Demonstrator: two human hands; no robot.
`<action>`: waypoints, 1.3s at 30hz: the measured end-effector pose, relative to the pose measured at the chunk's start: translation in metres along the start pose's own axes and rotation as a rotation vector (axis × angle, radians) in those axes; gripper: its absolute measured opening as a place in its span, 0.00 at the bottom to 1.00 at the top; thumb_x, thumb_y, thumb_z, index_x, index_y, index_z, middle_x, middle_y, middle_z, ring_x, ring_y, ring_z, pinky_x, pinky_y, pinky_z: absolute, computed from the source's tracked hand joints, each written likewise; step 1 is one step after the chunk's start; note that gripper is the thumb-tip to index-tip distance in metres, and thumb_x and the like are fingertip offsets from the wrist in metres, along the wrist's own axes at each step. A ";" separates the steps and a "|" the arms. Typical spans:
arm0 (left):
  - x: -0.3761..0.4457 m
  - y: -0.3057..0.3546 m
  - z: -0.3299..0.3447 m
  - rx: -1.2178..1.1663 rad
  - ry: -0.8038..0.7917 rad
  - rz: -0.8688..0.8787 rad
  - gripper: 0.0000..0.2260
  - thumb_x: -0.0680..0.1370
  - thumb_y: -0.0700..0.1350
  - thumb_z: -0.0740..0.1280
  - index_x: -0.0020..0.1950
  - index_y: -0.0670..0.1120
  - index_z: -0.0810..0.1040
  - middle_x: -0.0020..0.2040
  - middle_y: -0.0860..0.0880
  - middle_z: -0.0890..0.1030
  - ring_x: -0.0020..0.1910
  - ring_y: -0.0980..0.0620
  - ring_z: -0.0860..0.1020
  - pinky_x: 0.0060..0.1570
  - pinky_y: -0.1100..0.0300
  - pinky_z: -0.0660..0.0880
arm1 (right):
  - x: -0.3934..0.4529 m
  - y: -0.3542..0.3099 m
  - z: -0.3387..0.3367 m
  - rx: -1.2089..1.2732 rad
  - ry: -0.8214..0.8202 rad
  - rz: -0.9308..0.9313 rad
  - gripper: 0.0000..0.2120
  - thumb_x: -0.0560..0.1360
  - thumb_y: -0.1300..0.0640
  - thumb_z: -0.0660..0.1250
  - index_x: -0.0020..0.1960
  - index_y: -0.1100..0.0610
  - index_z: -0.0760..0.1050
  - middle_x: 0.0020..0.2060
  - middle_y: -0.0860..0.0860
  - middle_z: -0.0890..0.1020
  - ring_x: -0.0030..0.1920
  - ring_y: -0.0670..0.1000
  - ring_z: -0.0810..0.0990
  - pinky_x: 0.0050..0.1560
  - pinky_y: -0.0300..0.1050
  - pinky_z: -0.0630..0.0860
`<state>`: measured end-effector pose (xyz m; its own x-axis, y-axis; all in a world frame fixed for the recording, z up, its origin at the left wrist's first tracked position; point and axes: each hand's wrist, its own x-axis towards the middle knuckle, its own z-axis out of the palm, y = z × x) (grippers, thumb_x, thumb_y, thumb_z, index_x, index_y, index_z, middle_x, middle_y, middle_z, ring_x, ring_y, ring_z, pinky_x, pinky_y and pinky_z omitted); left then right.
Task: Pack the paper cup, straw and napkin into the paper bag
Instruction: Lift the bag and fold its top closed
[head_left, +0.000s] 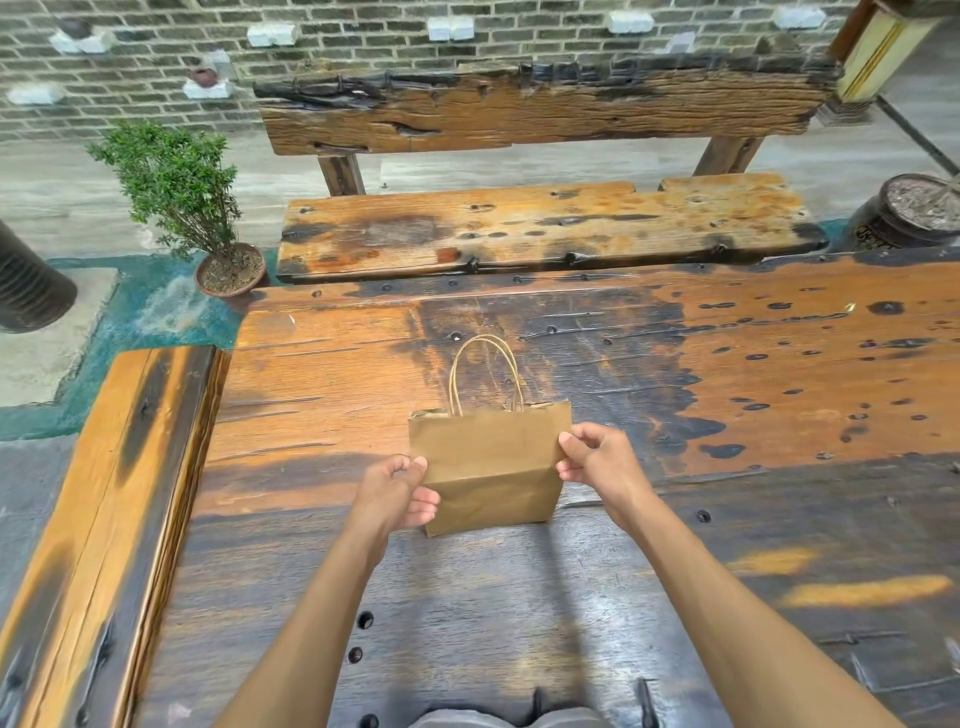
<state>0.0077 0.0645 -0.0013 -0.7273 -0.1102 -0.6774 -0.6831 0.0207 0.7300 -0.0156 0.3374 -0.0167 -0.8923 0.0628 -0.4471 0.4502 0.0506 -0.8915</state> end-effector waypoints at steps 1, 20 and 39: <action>0.000 -0.002 0.002 0.021 0.007 -0.019 0.10 0.81 0.49 0.65 0.45 0.44 0.76 0.36 0.39 0.85 0.26 0.51 0.80 0.26 0.61 0.79 | 0.000 0.001 0.001 -0.015 0.013 0.015 0.08 0.79 0.61 0.65 0.43 0.62 0.79 0.34 0.54 0.79 0.29 0.47 0.78 0.34 0.41 0.79; 0.011 -0.027 0.019 -0.112 0.195 0.037 0.04 0.79 0.34 0.66 0.53 0.40 0.75 0.36 0.39 0.81 0.26 0.52 0.80 0.26 0.64 0.79 | -0.017 0.017 0.006 -0.130 0.050 0.078 0.11 0.79 0.64 0.64 0.61 0.57 0.70 0.38 0.54 0.72 0.24 0.50 0.75 0.25 0.43 0.76; -0.002 -0.060 0.054 0.301 -0.157 0.211 0.39 0.67 0.51 0.77 0.74 0.51 0.63 0.63 0.47 0.73 0.61 0.49 0.75 0.59 0.53 0.77 | -0.049 0.036 0.056 -0.173 -0.274 0.175 0.03 0.79 0.62 0.63 0.47 0.60 0.74 0.39 0.57 0.76 0.23 0.49 0.73 0.22 0.40 0.61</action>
<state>0.0465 0.1175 -0.0490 -0.8389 0.0802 -0.5383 -0.4900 0.3194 0.8111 0.0425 0.2802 -0.0311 -0.7663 -0.1829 -0.6159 0.5751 0.2321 -0.7845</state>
